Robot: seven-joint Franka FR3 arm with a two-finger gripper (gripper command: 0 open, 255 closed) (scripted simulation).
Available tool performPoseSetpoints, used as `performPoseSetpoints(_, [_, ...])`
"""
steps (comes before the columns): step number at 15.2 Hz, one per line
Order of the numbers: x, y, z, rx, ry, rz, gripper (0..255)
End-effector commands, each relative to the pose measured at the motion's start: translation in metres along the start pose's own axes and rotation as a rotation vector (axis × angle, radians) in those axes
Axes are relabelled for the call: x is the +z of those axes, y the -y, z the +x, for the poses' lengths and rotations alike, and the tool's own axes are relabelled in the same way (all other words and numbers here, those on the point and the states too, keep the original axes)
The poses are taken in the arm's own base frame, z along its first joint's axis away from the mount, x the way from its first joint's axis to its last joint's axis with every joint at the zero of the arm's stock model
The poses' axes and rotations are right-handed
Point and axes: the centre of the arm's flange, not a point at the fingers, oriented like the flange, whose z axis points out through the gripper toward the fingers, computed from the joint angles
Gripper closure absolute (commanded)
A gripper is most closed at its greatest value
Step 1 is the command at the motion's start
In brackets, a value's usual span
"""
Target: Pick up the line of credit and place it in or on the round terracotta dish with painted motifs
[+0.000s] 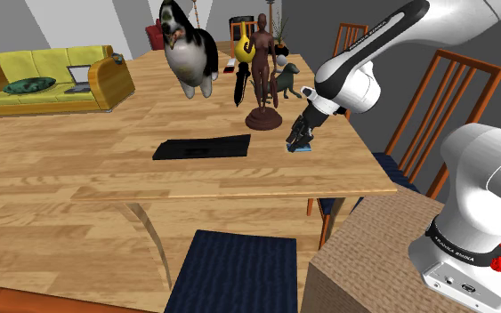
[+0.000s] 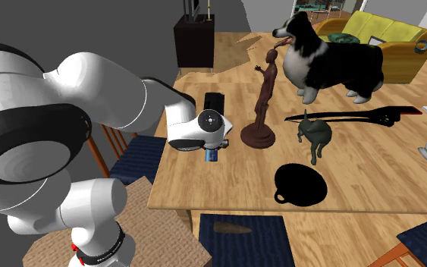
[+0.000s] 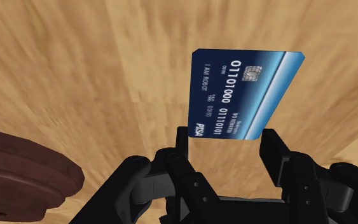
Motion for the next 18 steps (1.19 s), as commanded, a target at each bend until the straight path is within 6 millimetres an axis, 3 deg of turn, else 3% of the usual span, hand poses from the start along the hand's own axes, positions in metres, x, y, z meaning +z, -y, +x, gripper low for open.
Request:
performPoseSetpoints(1, [-0.004,0.000,0.003,0.000,0.000,0.000,255])
performPoseSetpoints(18, [-0.079,0.000,0.052,0.000,0.000,0.000,255])
